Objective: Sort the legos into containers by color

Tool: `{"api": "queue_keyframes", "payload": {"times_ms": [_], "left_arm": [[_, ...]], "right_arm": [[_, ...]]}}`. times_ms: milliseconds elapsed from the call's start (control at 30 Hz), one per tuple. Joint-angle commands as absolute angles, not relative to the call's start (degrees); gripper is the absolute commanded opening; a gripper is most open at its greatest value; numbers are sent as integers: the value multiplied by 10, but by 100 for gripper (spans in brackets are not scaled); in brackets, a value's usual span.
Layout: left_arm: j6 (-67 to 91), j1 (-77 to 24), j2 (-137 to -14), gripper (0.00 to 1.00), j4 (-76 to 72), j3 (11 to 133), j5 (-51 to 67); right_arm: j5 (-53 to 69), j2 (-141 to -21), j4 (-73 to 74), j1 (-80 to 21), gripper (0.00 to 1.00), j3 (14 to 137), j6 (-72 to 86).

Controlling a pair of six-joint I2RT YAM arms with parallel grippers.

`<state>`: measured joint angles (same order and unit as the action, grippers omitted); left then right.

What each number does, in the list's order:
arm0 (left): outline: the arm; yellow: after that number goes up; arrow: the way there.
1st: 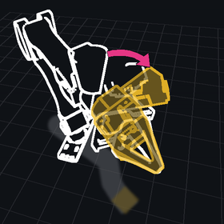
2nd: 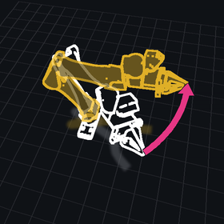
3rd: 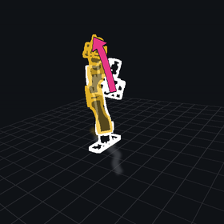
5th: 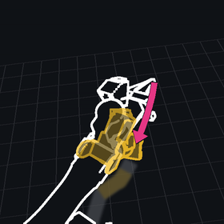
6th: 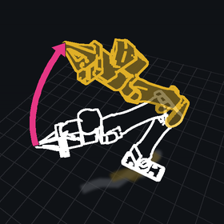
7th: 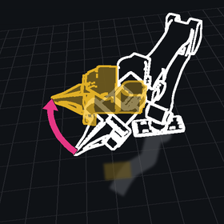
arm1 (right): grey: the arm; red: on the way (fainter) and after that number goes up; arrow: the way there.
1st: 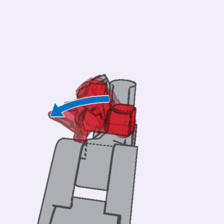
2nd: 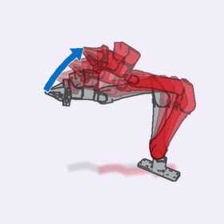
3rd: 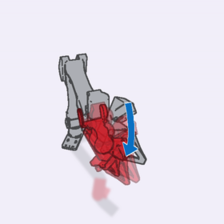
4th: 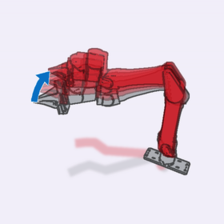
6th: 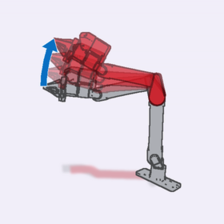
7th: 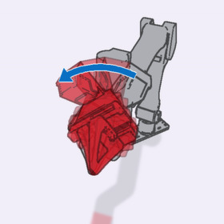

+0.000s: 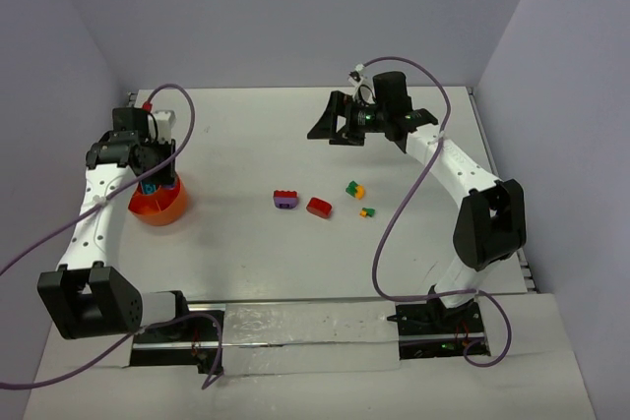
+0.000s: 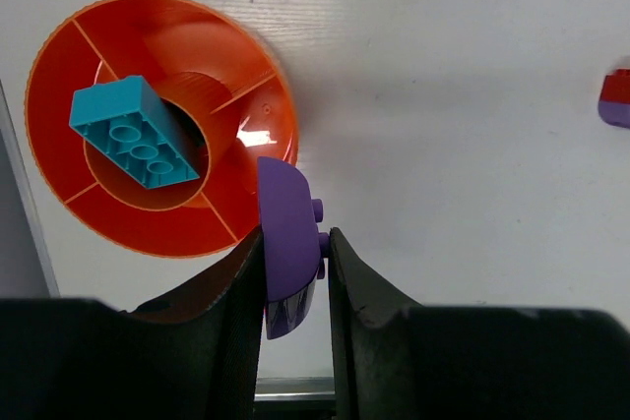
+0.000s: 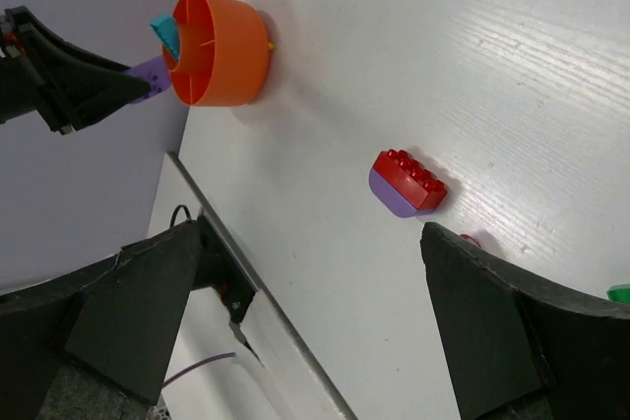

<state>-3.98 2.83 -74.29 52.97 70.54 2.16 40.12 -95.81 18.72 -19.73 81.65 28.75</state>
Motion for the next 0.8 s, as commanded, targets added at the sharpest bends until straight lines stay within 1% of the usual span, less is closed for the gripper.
{"api": "queue_keyframes", "payload": {"times_ms": [0, 133, 300, 600, 700, 767], "left_arm": [[-112, 33, -755, 0, 538, 707, 6], [-153, 33, -772, 2, 540, 715, 25], [-180, 34, -797, 8, 548, 722, 33], [-194, 35, -808, 11, 542, 704, 18], [-195, 36, -810, 14, 538, 695, 7], [-196, 36, -810, 19, 537, 692, 3]], "right_arm": [[414, -954, 190, -200, 100, 831, 272], [421, -955, 194, -200, 100, 834, 269], [427, -958, 196, -200, 100, 835, 268], [440, -968, 200, -200, 100, 847, 270], [444, -971, 200, -200, 100, 846, 270], [445, -971, 200, -200, 100, 846, 271]]}}
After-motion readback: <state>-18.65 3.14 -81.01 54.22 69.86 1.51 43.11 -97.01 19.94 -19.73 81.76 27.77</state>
